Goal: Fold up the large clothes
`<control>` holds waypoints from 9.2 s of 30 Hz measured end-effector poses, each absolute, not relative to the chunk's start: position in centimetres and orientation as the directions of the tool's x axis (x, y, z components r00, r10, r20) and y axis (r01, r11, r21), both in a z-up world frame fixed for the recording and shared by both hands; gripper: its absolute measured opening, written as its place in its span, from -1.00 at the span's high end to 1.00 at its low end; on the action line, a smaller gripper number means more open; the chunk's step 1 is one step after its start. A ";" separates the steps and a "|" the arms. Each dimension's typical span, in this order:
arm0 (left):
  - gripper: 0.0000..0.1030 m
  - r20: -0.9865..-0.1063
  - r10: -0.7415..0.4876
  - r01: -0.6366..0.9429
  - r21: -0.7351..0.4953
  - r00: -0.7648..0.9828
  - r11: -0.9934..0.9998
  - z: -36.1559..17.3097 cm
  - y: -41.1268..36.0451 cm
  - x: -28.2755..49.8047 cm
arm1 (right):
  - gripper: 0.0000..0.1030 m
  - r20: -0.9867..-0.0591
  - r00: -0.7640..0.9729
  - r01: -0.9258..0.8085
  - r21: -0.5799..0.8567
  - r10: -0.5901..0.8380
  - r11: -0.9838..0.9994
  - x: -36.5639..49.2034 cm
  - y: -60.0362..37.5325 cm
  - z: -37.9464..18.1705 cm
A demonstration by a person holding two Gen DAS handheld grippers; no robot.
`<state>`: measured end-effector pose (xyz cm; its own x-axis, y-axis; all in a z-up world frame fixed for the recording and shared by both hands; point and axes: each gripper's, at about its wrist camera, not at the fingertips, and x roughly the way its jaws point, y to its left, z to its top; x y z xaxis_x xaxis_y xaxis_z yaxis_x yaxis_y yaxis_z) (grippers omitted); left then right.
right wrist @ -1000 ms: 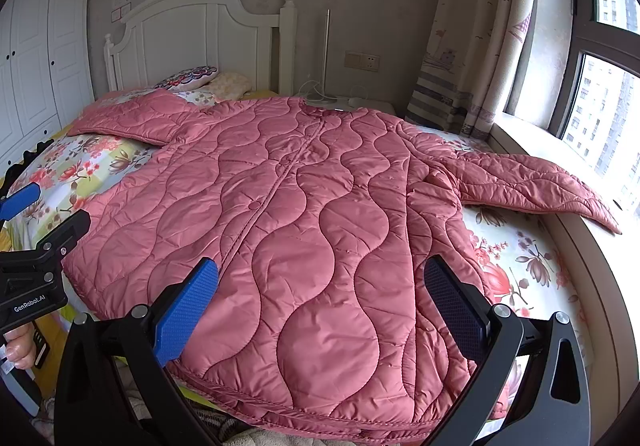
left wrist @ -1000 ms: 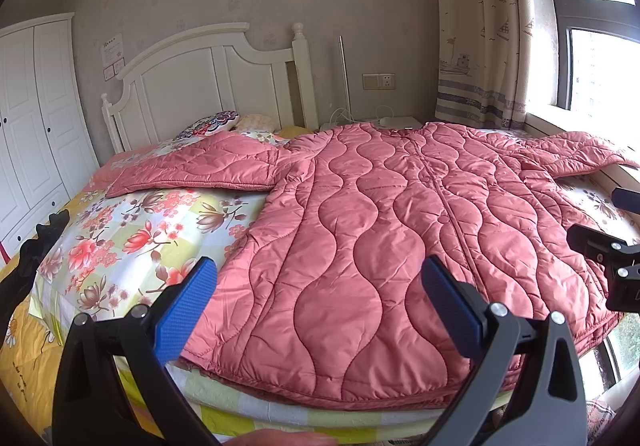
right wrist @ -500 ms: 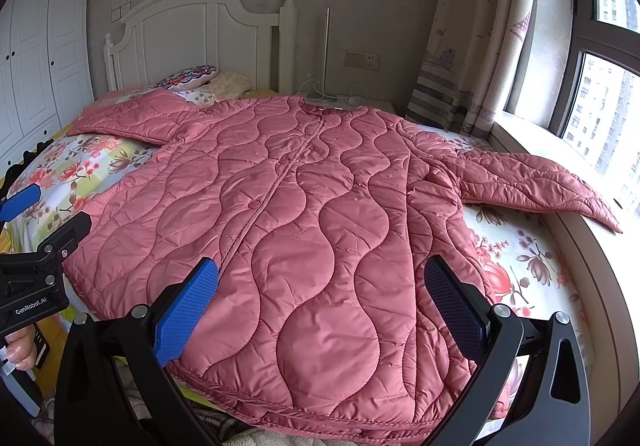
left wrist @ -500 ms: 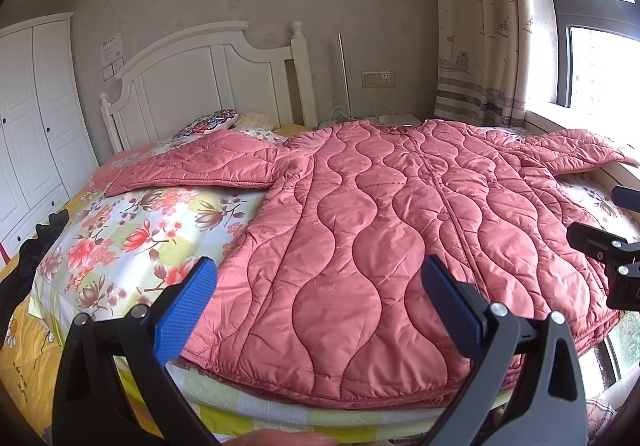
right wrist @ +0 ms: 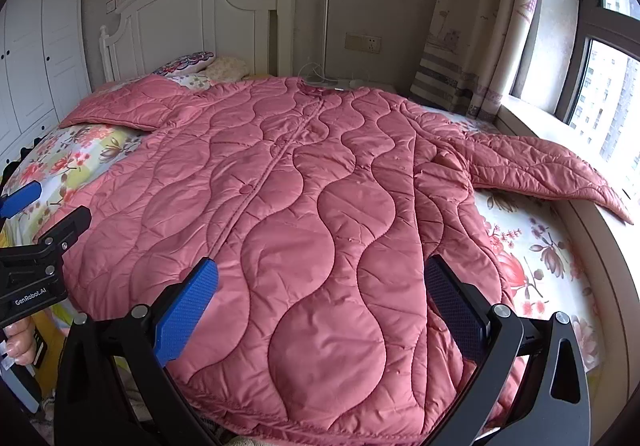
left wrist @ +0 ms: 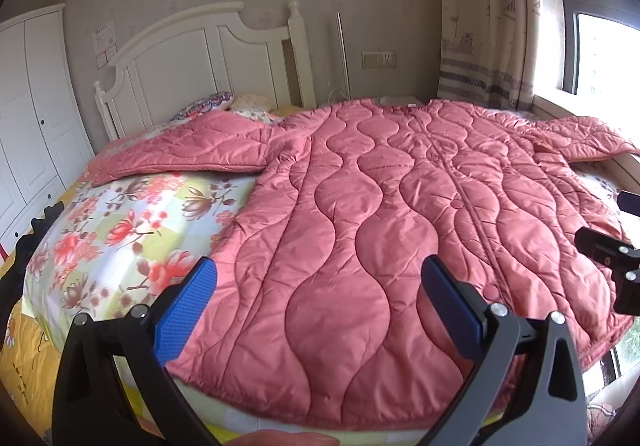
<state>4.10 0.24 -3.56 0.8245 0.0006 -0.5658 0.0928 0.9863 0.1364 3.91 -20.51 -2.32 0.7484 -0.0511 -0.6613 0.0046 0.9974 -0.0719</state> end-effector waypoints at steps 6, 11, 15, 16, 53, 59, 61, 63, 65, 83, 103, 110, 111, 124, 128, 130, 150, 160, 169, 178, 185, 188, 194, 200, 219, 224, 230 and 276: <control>-0.96 -0.612 -0.003 0.104 0.129 0.791 0.986 -3.6 -0.6 8.4 | -0.91 -0.663 0.748 0.057 0.010 -0.036 0.998 6.6 -22.9 -2.1; -0.96 -0.652 0.008 0.112 0.142 0.758 0.983 -3.7 -1.5 12.9 | -0.91 -0.673 0.737 0.145 0.064 -0.065 0.987 8.8 -26.7 -2.4; -0.96 -0.691 0.040 0.122 0.184 0.721 0.975 -3.5 -2.8 18.4 | -0.91 -0.704 0.703 0.274 0.134 -0.103 0.953 10.6 -32.1 -3.0; -0.96 -0.696 0.045 0.124 0.190 0.717 0.974 -3.5 -3.0 19.5 | -0.91 -0.711 0.693 0.321 0.154 -0.121 0.934 11.1 -33.9 -3.0; -0.96 -0.802 -0.059 0.105 0.004 0.595 0.994 -10.1 -2.8 29.1 | 0.35 -0.377 0.797 0.113 -0.675 -0.472 0.730 30.0 -26.7 -1.1; -0.96 -0.801 -0.063 0.105 0.000 0.596 0.994 -10.0 -2.8 29.1 | -0.42 -0.534 0.756 -0.160 -0.712 -0.379 0.684 28.2 -20.7 -10.0; -0.96 -0.802 -0.058 0.104 0.005 0.595 0.995 -10.0 -2.8 29.0 | -0.42 -0.592 0.731 -0.124 -0.604 -0.339 0.788 27.7 -22.9 -8.9; -0.96 -0.802 -0.052 0.104 0.013 0.595 0.994 -10.0 -2.9 29.1 | -0.42 -0.586 0.744 -0.061 -0.540 -0.322 0.839 26.8 -25.3 -7.4; -0.96 -0.802 -0.050 0.104 0.015 0.595 0.994 -10.0 -3.0 29.0 | -0.42 -0.569 0.758 0.023 -0.465 -0.318 0.885 25.9 -28.1 -5.8; -0.16 -0.806 -0.255 0.077 -0.254 0.534 0.964 -7.1 -3.4 40.9 | -0.52 -0.759 0.638 0.272 0.068 -0.128 0.960 25.4 -38.5 -7.2; -0.64 -0.583 -0.230 0.102 -0.245 0.779 0.964 -3.0 -2.0 30.9 | -0.52 -0.636 0.756 0.369 0.221 -0.153 0.903 20.8 -40.7 -5.5; -0.65 -0.727 -0.257 0.278 -0.095 0.637 0.956 -6.3 -7.9 35.1 | -0.52 -0.606 0.765 0.285 0.017 -0.217 0.958 24.3 -36.9 -1.4; -0.65 -0.758 -0.266 0.289 -0.107 0.596 0.951 -7.7 -8.0 35.7 | -0.52 -0.612 0.761 0.273 0.004 -0.213 0.962 25.0 -36.7 -1.5; -0.96 -0.779 -0.292 0.325 -0.120 0.555 0.938 -10.4 -8.1 36.2 | -0.54 -0.736 0.652 0.235 -0.035 -0.185 0.971 29.8 -38.4 -2.0; -0.96 -0.778 -0.294 0.325 -0.122 0.555 0.938 -10.1 -7.9 36.0 | -0.54 -0.702 0.685 0.237 -0.036 -0.193 0.971 32.8 -40.0 -0.7; -0.96 -0.776 -0.299 0.326 -0.127 0.555 0.937 -10.0 -7.7 35.9 | -0.54 -0.754 0.633 0.251 -0.013 -0.175 0.968 35.1 -41.5 -2.7; -0.96 -0.767 -0.320 0.326 -0.154 0.556 0.933 -10.0 -7.3 35.9 | -0.85 -0.859 0.482 0.407 0.043 -0.175 0.912 38.9 -45.0 -6.3; -0.96 -0.766 -0.322 0.327 -0.154 0.556 0.932 -10.0 -7.3 35.9 | -0.88 -0.799 0.599 0.096 0.003 -0.056 0.995 30.5 -34.0 -5.4; -0.96 -0.758 -0.334 0.323 -0.172 0.560 0.931 -9.8 -7.0 35.7 | -0.89 -0.736 0.669 0.161 0.012 -0.100 0.987 27.2 -33.2 -3.6; -0.95 -0.502 -0.316 0.079 -0.436 0.805 0.896 -3.3 6.3 31.3 | -0.90 -0.810 0.569 0.173 -0.049 -0.140 0.984 27.2 -31.9 -7.5; -0.78 -0.480 -0.014 -0.370 -0.694 0.877 0.618 -5.0 26.5 28.2 | -0.91 -0.813 0.570 0.172 -0.022 -0.117 0.985 27.0 -32.2 -7.7; -0.77 -0.515 0.134 -0.503 -0.691 0.847 0.519 -5.9 32.2 27.4 | -0.91 -0.813 0.572 0.171 -0.013 -0.110 0.985 26.8 -32.1 -7.7; 0.52 -0.521 0.093 -0.488 -0.703 0.849 0.517 -6.7 37.5 31.1 | -0.91 -0.813 0.575 0.168 0.004 -0.095 0.986 26.8 -32.5 -7.8; 0.87 -0.393 0.088 -0.360 -0.702 0.915 0.614 -1.9 31.4 30.7 | -0.91 -0.800 0.595 0.169 0.036 -0.073 0.985 26.4 -32.9 -7.5; -0.29 -0.638 -0.562 0.550 -0.249 0.526 0.797 -4.0 -15.3 31.9 | -0.91 -0.415 0.883 0.409 0.456 -0.218 0.790 19.0 -41.8 -3.4; -0.96 -0.444 -0.539 0.474 -0.257 0.716 0.842 -0.1 -5.9 28.3 | -0.91 -0.428 0.885 0.385 0.452 -0.184 0.805 19.3 -41.5 -3.5; -0.93 -0.550 -0.179 0.056 -0.233 0.816 0.971 -2.5 3.9 29.2 | -0.91 -0.444 0.888 0.334 0.445 -0.119 0.831 19.7 -40.3 -4.0; -0.88 -0.660 -0.049 -0.290 -0.394 0.750 0.872 -8.3 11.7 28.8 | -0.58 -0.670 0.740 -0.034 -0.112 -0.050 0.993 33.5 -22.9 -1.6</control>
